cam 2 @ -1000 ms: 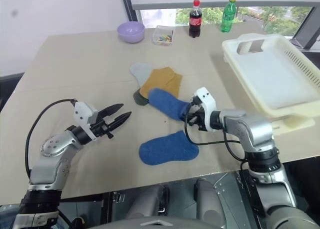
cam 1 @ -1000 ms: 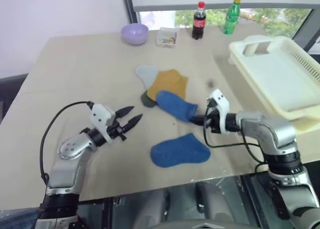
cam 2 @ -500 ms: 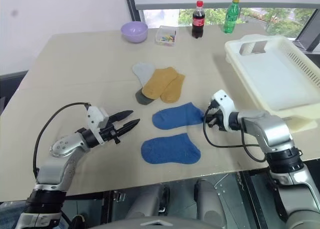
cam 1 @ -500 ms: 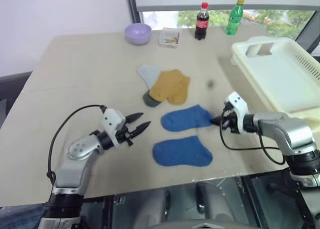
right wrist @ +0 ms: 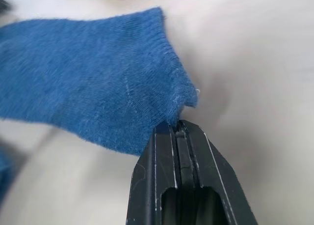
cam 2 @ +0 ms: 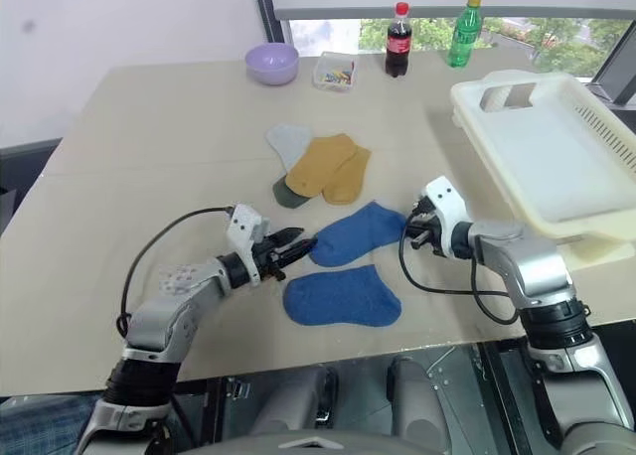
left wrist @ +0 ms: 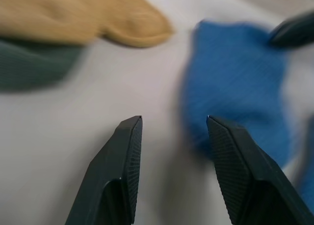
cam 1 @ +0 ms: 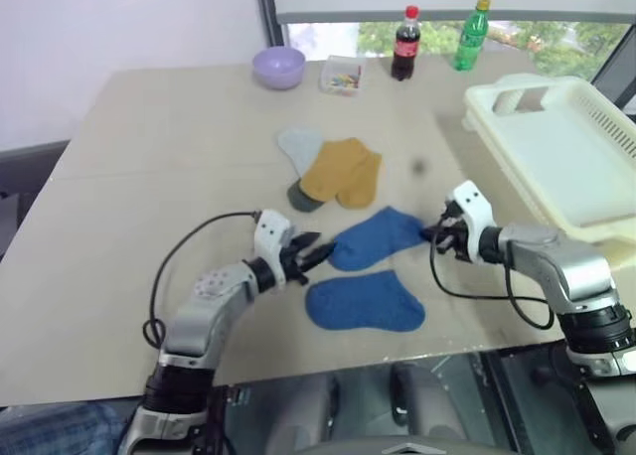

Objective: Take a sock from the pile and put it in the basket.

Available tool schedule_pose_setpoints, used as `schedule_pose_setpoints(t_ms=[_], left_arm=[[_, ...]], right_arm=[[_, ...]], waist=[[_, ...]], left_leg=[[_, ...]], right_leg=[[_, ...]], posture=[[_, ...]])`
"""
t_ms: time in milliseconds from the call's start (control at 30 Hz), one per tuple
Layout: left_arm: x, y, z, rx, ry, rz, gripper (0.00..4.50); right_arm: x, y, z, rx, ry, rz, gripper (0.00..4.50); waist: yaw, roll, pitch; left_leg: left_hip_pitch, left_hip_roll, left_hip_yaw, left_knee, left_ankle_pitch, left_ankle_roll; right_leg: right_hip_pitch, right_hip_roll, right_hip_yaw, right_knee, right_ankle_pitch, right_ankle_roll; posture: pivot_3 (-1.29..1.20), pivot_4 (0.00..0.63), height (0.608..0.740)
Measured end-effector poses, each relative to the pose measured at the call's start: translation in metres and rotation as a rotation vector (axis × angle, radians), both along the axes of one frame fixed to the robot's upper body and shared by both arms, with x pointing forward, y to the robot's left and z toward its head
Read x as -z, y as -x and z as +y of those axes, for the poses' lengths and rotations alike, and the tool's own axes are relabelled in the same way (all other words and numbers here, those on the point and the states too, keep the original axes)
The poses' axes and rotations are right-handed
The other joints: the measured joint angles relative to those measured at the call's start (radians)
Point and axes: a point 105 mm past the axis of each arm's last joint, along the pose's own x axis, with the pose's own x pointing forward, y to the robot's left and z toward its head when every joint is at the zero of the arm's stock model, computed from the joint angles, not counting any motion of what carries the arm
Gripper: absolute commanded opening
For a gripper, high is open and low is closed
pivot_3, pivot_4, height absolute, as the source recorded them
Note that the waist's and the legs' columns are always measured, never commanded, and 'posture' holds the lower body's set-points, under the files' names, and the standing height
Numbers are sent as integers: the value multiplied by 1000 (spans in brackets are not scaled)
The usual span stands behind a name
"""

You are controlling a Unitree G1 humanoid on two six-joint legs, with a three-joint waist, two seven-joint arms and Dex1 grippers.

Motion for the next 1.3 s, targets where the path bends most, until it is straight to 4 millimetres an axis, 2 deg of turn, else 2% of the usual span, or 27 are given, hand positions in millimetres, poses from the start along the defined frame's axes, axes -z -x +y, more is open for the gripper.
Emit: schedule_pose_setpoints(t_ms=[67, 167, 267, 300, 433, 633, 800, 967, 1300], left_arm=[[-1, 2, 1, 5, 40, 52, 2246], [-2, 4, 4, 16, 68, 105, 2912], [-4, 7, 2, 63, 43, 110, 4248], [-4, 9, 1, 92, -8, 91, 4445], [4, 6, 0, 129, -180, 16, 4445], [6, -4, 2, 113, -259, -53, 4445], [3, -9, 7, 60, -222, -61, 4445], [-5, -12, 27, -70, -76, 8, 4445], [0, -9, 35, -76, -183, 8, 4445]], right_arm=[[1, 4, 2, -9, -6, 10, 34], [2, 8, 3, -7, -8, 14, 0], [3, 8, 5, 4, -11, 8, 0], [3, 7, 6, 9, -12, 6, 0], [4, 6, 9, 16, -14, 4, 0], [5, 6, 9, 26, -13, 2, 0], [7, 7, 8, 29, -12, 6, 0], [7, 6, 8, 31, -10, -2, 0], [7, 4, 9, 25, 2, -15, 0]], waist=[[-2, 0, 0], [-3, 0, 0], [-3, 0, 0], [-3, 0, 0], [-3, 1, 0], [-4, 1, -1], [-5, 1, -1], [-7, 1, 0], [-7, 1, 0]], left_leg=[[0, 0, 0, 0, 0, 0], [1, 0, 0, 0, 0, 0], [2, 0, 1, 0, 0, 0], [3, 1, 1, 0, 0, 0], [12, 2, 3, -1, 0, 0], [15, 5, 3, 0, 0, 0], [15, 6, 3, 0, 0, 0], [13, 6, 2, 0, 0, 0], [13, 6, 3, -1, 0, 0]], right_leg=[[0, 0, 0, 0, 0, 0], [0, 0, 0, 0, -1, 1], [1, 0, 1, 1, -1, 1], [2, 1, 1, 1, -1, 2], [10, 2, 2, 0, -5, 0], [13, 3, 2, 0, -5, 0], [12, 6, 2, 0, -5, 0], [10, 6, 1, 0, -3, 4], [10, 6, 2, -1, -5, 0]], posture=[[0, 150, 732], [0, 150, 732], [0, 150, 732], [0, 150, 732], [0, 150, 732], [0, 150, 732], [0, 150, 732], [0, 150, 732], [0, 150, 732]])
